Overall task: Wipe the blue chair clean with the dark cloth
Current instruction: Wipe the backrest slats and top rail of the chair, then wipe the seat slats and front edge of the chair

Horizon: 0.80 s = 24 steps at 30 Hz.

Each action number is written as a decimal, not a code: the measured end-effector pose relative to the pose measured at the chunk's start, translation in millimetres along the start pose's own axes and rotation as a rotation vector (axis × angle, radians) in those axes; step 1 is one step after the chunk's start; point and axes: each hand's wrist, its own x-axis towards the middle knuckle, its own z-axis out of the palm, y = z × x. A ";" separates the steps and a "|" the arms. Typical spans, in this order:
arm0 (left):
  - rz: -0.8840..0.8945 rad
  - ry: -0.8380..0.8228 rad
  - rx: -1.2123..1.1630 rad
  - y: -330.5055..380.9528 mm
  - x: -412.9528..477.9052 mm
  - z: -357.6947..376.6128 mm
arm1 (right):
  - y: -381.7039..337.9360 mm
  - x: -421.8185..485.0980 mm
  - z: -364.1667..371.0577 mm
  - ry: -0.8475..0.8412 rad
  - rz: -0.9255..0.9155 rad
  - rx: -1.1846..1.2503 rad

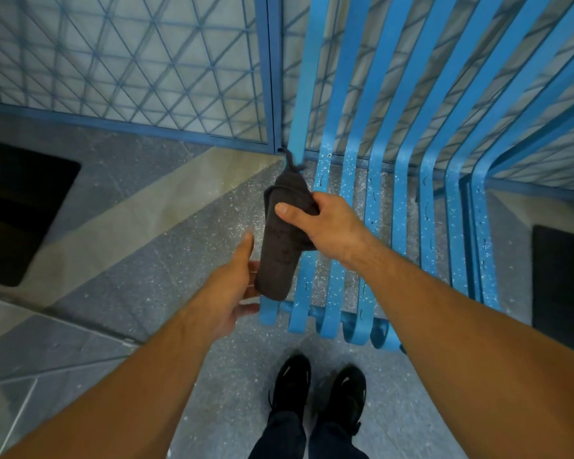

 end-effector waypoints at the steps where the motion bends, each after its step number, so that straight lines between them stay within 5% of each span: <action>1: -0.009 0.003 -0.037 -2.9 -1.5 -0.8 | 1.1 -0.6 -0.2 0.018 0.000 -0.011; 11: 0.088 0.088 -0.066 -3.0 -10.3 -1.7 | 37.6 -45.0 16.5 0.323 -0.018 0.077; 19: 0.741 0.635 0.498 19.6 -29.3 26.4 | 45.2 -73.2 14.9 0.413 0.007 0.541; 24: 1.069 0.526 0.660 34.7 -44.5 70.4 | 68.4 -108.9 -4.2 0.524 0.087 0.724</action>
